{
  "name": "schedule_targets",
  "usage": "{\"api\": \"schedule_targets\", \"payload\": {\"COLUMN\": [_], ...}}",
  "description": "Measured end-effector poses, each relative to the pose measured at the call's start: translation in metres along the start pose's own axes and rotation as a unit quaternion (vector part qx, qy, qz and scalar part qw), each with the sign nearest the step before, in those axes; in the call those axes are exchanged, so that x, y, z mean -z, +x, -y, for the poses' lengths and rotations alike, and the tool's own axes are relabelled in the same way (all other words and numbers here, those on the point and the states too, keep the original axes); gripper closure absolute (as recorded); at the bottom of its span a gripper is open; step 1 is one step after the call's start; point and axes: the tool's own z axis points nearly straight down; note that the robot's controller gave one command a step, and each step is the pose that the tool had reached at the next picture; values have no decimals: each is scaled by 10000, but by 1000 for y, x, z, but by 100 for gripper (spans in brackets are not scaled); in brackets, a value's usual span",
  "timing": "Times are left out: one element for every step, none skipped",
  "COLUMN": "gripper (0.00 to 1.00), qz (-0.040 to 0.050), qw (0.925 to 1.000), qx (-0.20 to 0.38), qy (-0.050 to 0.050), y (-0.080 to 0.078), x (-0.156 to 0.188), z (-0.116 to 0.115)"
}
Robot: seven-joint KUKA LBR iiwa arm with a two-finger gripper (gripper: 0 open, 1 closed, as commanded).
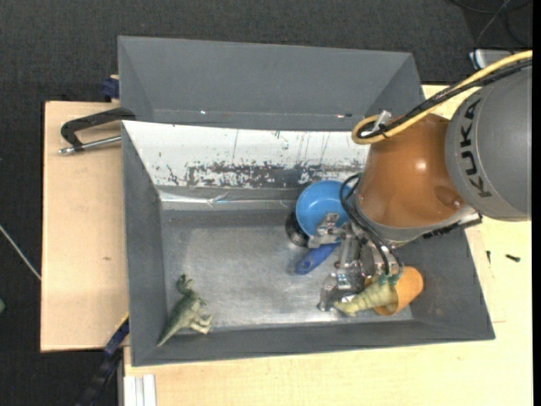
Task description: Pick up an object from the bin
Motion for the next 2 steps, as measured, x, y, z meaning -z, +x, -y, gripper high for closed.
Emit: {"api": "schedule_targets", "payload": {"gripper": [0,100], "qz": [76,10], "qw": [9933,9932], "qx": [-1151,-1163], "qy": [-15,2], "y": [-40,-36], "x": [-52,-58], "z": [31,32]}}
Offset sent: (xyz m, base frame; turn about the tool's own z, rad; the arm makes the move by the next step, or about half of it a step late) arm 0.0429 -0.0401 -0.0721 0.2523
